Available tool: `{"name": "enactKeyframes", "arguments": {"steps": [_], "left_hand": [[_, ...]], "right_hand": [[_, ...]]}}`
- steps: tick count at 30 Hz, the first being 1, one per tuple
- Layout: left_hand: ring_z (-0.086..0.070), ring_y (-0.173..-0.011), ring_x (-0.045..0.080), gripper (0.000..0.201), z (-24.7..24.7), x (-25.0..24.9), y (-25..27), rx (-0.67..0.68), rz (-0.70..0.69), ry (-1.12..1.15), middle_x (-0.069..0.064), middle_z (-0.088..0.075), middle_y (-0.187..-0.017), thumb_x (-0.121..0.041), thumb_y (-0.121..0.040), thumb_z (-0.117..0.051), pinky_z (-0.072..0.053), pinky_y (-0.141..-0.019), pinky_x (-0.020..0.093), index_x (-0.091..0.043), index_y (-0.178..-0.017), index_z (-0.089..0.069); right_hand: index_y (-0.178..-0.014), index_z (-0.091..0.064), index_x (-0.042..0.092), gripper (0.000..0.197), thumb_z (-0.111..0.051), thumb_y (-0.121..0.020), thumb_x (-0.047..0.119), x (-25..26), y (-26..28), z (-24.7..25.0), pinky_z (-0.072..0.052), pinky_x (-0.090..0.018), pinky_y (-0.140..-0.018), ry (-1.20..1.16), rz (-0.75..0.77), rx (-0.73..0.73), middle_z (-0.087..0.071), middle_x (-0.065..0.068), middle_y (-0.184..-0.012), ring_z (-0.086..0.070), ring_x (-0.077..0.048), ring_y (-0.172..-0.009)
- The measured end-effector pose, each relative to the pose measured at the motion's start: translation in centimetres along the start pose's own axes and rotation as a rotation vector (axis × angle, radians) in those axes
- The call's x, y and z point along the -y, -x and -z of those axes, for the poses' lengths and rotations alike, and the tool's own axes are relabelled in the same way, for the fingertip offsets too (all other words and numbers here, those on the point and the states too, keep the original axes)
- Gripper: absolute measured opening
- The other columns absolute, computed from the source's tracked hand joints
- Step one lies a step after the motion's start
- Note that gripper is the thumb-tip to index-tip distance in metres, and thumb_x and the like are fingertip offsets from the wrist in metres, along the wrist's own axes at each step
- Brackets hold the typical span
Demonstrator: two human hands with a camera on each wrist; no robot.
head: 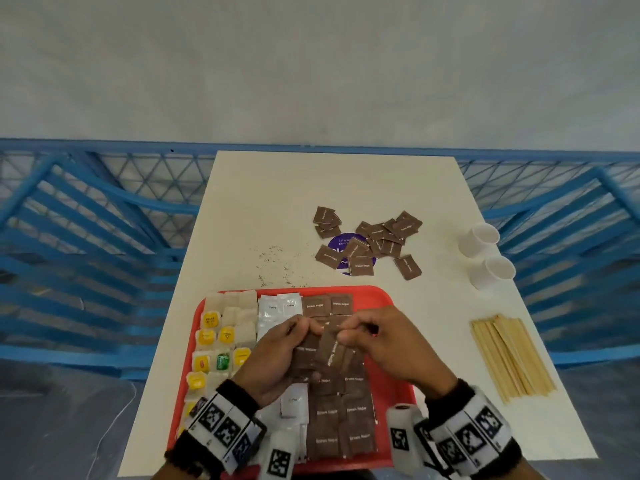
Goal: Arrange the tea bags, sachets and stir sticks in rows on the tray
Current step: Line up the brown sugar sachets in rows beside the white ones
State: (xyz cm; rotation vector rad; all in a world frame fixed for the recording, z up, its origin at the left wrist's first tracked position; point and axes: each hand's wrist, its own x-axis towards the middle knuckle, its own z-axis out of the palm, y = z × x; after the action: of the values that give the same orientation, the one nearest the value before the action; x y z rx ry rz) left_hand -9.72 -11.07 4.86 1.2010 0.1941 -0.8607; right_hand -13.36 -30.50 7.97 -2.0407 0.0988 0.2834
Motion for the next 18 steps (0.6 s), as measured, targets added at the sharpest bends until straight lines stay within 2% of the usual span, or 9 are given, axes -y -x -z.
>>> {"name": "enactKeyframes", "arguments": {"steps": [3, 5, 7, 9, 11, 14, 16, 18], "left_hand": [[-0.065, -0.063, 0.023, 0.026, 0.4, -0.9, 1.0, 0.07, -0.055, -0.271, 0.017, -0.067, -0.079, -0.031, -0.099, -0.057, -0.05, -0.052, 0.03, -0.007, -0.097, -0.064], [-0.063, -0.054, 0.017, 0.02, 0.0, -1.3, 1.3, 0.082, -0.147, -0.504, 0.016, -0.068, -0.07, -0.027, -0.096, -0.064, -0.049, -0.052, 0.029, -0.008, -0.09, -0.064], [-0.061, -0.047, 0.014, 0.019, -0.4, -1.4, 1.4, 0.051, -0.223, -0.595, 0.015, -0.067, -0.065, -0.024, -0.095, -0.066, -0.047, -0.048, 0.027, -0.009, -0.084, -0.064], [-0.059, -0.044, 0.012, 0.022, -0.4, -1.5, 1.3, 0.034, -0.266, -0.61, 0.014, -0.066, -0.063, -0.024, -0.095, -0.066, -0.045, -0.045, 0.026, -0.009, -0.078, -0.063], [-0.059, -0.044, 0.014, 0.028, -0.1, -1.4, 1.3, 0.046, -0.28, -0.625, 0.021, -0.065, -0.064, -0.024, -0.095, -0.066, -0.045, -0.045, 0.028, -0.006, -0.075, -0.061], [-0.062, -0.05, 0.02, 0.034, 0.6, -1.1, 1.2, 0.029, -0.244, -0.572, 0.024, -0.061, -0.063, -0.024, -0.093, -0.068, -0.044, -0.047, 0.029, 0.002, -0.076, -0.056], [-0.062, -0.053, 0.025, 0.03, 0.9, -0.7, 0.9, -0.002, -0.207, -0.438, 0.018, -0.06, -0.061, -0.023, -0.091, -0.07, -0.044, -0.047, 0.028, -0.003, -0.073, -0.057], [-0.061, -0.054, 0.027, 0.026, 0.8, -0.3, 0.7, -0.027, -0.183, -0.298, 0.016, -0.058, -0.063, -0.023, -0.088, -0.071, -0.043, -0.048, 0.027, -0.005, -0.076, -0.056]], "right_hand": [[-0.083, -0.076, 0.014, 0.003, -0.076, -0.085, 0.016, -0.5, -0.4, 0.8, -0.038, -0.008, -0.054, -0.103, -0.04, -0.097, -0.062, 0.02, -0.056, -0.051, 0.006, -0.05], [-0.082, -0.075, 0.015, 0.004, -0.075, -0.086, 0.016, -0.5, -0.6, 0.7, -0.039, -0.01, -0.056, -0.154, -0.033, -0.11, -0.063, 0.016, -0.058, -0.051, 0.005, -0.052], [-0.085, -0.074, 0.014, 0.004, -0.074, -0.087, 0.018, 0.0, -0.7, 0.4, -0.046, -0.015, -0.062, -0.222, -0.005, -0.101, -0.068, 0.01, -0.067, -0.058, -0.001, -0.06], [-0.092, -0.075, 0.013, 0.008, -0.073, -0.088, 0.02, 0.7, -0.8, -0.1, -0.053, -0.019, -0.07, -0.262, 0.035, -0.069, -0.074, 0.005, -0.08, -0.067, -0.007, -0.071], [-0.091, -0.077, 0.014, 0.008, -0.073, -0.088, 0.021, 1.1, -1.0, -0.7, -0.053, -0.02, -0.073, -0.273, 0.033, -0.065, -0.076, 0.004, -0.086, -0.07, -0.008, -0.076], [-0.088, -0.078, 0.012, 0.008, -0.072, -0.088, 0.017, 1.2, -1.4, -1.1, -0.051, -0.019, -0.068, -0.399, 0.01, -0.178, -0.076, 0.0, -0.084, -0.068, -0.007, -0.073], [-0.091, -0.077, 0.012, 0.009, -0.07, -0.089, 0.018, 1.0, -1.4, -0.7, -0.048, -0.013, -0.061, -0.477, -0.004, -0.239, -0.075, 0.001, -0.083, -0.066, -0.002, -0.069], [-0.092, -0.076, 0.013, 0.011, -0.073, -0.087, 0.022, 0.7, -0.9, -0.7, -0.048, -0.014, -0.059, -0.472, -0.049, -0.159, -0.075, 0.001, -0.083, -0.067, -0.004, -0.069]]}}
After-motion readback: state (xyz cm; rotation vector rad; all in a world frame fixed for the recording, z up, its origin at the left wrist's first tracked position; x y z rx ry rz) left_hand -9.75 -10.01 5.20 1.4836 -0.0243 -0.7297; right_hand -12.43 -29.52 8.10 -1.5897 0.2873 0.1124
